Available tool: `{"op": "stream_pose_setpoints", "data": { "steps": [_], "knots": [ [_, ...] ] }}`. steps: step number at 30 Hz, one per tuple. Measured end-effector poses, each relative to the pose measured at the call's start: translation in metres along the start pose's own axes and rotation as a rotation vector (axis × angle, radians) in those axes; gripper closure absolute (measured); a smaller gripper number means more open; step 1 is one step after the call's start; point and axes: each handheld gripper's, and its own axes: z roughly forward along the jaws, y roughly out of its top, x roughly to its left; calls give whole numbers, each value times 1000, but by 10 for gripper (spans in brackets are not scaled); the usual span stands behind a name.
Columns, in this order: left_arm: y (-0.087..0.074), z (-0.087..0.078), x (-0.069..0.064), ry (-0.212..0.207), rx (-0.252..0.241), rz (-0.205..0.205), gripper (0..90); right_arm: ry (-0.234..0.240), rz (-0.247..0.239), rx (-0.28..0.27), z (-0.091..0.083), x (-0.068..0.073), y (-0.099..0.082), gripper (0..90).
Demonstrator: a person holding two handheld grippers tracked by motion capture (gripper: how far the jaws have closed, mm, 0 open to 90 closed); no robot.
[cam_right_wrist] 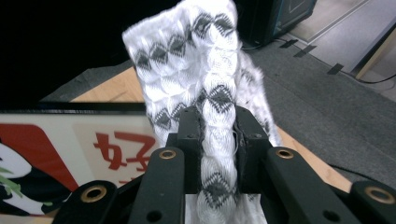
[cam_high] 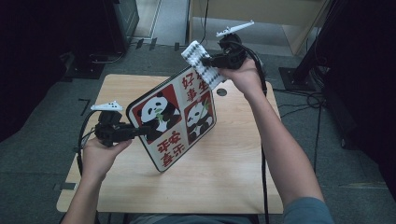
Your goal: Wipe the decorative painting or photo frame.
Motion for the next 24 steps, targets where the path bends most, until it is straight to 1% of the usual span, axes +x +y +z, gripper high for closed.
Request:
{"op": "stream_pose_setpoints", "data": {
  "steps": [5, 18, 24],
  "knots": [
    [0, 0, 1, -5, -1, 0, 773, 9, -13, 21, 5, -1, -9, 775],
    [0, -1, 2, -7, 3, 4, 774, 31, 3, 11, 10, -1, -23, 783],
    [0, -1, 2, -8, 6, 7, 774, 35, 3, 23, 11, -1, -28, 783]
  ]
}}
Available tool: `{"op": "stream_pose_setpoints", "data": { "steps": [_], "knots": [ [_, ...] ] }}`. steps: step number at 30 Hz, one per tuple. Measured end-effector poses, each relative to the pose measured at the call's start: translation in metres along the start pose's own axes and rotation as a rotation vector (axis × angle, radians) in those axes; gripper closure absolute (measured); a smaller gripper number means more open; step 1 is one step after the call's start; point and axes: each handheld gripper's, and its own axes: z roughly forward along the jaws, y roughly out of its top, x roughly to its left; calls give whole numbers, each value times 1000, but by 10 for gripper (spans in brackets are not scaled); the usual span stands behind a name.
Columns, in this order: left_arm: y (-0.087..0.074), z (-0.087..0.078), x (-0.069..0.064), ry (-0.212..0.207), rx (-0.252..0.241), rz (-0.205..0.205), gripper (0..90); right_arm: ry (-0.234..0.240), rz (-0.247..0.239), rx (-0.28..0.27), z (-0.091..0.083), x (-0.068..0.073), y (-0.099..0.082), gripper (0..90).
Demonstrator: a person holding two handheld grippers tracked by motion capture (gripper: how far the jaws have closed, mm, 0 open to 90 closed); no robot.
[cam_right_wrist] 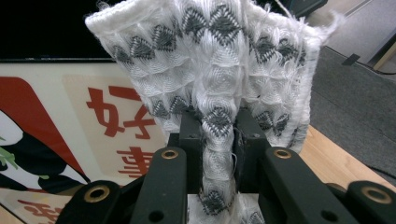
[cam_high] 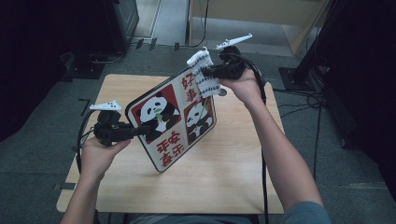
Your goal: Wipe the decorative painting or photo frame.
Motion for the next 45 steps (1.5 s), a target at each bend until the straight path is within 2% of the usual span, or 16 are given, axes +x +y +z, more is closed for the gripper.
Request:
{"op": "stream_pose_setpoints", "data": {
  "steps": [6, 23, 45],
  "knots": [
    [0, 0, 0, 0, 0, 0, 774, 2, -4, 9, 2, 1, -5, 783],
    [0, 0, 0, -1, 1, 3, 774, 18, 22, 14, 9, -1, -23, 781],
    [0, 0, 1, -7, 0, 1, 769, 29, 39, -13, 18, -5, -53, 775]
  ]
}}
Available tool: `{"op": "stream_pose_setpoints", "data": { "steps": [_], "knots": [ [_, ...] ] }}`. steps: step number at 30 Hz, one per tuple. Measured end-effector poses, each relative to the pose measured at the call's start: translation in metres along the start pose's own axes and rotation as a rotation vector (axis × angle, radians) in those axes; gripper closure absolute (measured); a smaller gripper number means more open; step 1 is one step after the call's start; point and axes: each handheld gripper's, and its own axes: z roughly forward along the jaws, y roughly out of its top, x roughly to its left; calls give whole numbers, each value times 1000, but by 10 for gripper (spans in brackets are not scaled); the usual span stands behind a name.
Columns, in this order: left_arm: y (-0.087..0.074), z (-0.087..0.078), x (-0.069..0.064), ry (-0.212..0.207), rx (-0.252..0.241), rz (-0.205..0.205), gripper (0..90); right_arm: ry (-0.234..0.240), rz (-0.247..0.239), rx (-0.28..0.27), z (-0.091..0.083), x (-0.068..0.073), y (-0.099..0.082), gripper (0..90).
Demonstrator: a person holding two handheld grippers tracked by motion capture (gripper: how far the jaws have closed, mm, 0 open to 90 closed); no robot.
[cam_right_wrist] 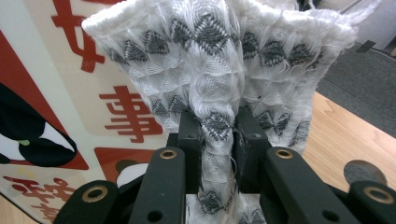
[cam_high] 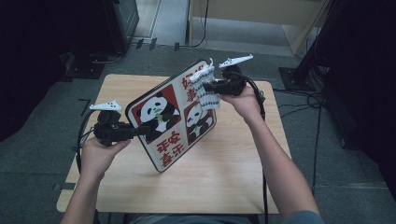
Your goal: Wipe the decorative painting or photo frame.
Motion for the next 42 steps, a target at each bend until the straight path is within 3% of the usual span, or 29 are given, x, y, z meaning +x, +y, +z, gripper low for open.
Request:
{"op": "stream_pose_setpoints", "data": {
  "steps": [30, 39, 42],
  "knots": [
    [-3, 0, 1, -12, -21, -14, 763, -20, -17, -4, 13, -6, -39, 764],
    [-2, 0, 1, -9, -17, -17, 765, 15, 4, -37, 15, -7, -49, 765],
    [-2, 0, 1, -9, -15, -16, 765, 22, 9, -26, 19, -10, -57, 765]
  ]
}}
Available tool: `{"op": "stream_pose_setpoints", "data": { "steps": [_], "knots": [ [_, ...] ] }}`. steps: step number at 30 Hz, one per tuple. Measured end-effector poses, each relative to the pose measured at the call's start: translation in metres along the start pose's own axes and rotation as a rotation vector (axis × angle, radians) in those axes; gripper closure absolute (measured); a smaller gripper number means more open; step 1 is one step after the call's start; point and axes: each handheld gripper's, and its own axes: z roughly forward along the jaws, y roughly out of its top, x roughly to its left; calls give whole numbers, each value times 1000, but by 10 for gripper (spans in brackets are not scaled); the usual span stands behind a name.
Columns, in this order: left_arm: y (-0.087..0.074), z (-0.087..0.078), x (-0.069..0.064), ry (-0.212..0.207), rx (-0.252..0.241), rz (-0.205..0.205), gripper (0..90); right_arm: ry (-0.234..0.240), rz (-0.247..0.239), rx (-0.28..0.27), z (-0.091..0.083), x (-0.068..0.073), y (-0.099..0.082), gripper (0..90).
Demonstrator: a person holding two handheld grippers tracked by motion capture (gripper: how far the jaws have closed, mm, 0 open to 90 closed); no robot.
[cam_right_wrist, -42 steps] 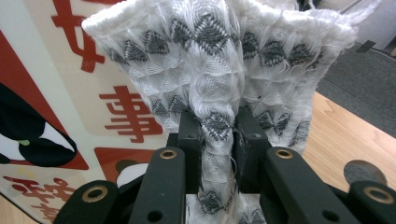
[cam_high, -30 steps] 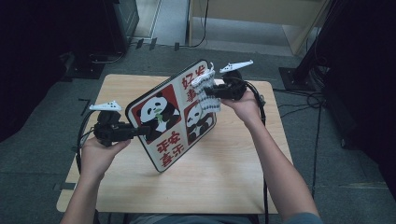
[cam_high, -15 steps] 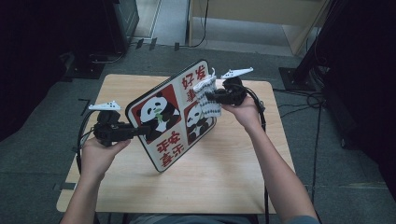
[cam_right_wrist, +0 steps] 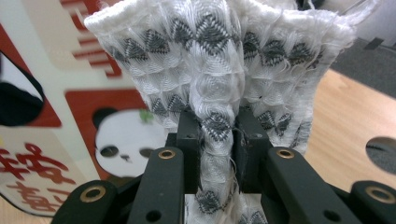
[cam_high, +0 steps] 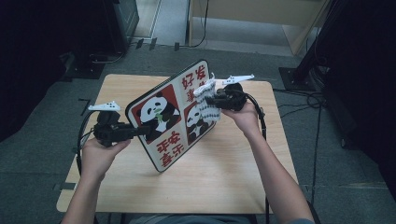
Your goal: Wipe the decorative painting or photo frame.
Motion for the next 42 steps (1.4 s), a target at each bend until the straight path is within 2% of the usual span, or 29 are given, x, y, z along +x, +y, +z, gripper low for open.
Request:
{"op": "stream_pose_setpoints", "data": {
  "steps": [3, 14, 24, 29, 36, 42],
  "knots": [
    [0, 0, 0, 1, 1, 2, 765, 3, 25, 13, 2, -2, -6, 765],
    [1, 1, 1, -9, 4, 9, 762, -5, 51, 52, 10, -6, -24, 765],
    [2, 1, 0, -5, 7, 15, 763, -18, 53, 82, 16, -6, -39, 764],
    [2, 1, 0, -6, 11, 18, 762, -29, 28, 115, 21, -8, -47, 762],
    [2, 1, -2, -2, 13, 21, 761, -22, 70, 128, 27, -13, -60, 762],
    [2, 2, -2, -4, 15, 24, 759, -23, 72, 139, 32, -14, -65, 761]
  ]
}}
